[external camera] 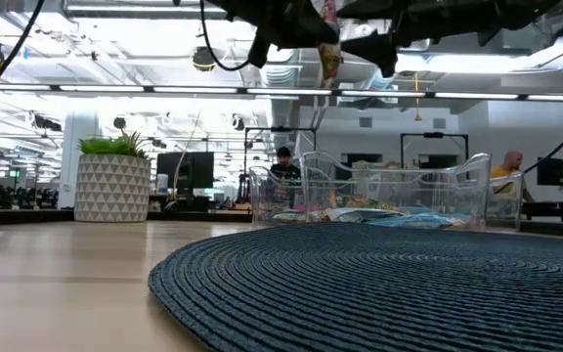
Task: Pick and place Granola Bars by type
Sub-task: Put the red granola bar into the top right transparent bin
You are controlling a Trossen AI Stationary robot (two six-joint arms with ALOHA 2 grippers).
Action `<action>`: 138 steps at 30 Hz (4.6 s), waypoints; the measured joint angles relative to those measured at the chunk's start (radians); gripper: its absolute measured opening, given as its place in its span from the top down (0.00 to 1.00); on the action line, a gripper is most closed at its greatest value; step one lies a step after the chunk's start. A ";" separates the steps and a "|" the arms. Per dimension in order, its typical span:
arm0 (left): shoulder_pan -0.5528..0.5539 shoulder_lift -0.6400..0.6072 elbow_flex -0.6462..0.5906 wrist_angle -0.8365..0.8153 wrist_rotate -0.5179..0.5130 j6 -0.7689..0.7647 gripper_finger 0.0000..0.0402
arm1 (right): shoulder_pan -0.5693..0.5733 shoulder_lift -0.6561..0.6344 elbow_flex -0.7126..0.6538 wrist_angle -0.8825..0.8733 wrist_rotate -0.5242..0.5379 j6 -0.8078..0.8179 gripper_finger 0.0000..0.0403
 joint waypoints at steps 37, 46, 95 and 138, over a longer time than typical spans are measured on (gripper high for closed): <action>0.023 0.001 0.000 0.049 0.040 0.002 0.90 | 0.033 0.058 -0.001 0.143 -0.008 -0.004 0.91; 0.038 0.002 0.001 -0.026 0.079 0.008 0.62 | 0.024 0.058 -0.001 0.139 -0.005 -0.028 0.93; -0.238 -0.002 -0.140 -1.235 -0.140 -0.516 0.45 | -0.513 0.058 -0.001 -0.651 0.543 -0.152 0.51; -0.351 -0.079 -0.544 -1.295 0.411 -1.131 0.52 | -0.422 0.057 0.000 -0.550 0.362 -0.152 0.34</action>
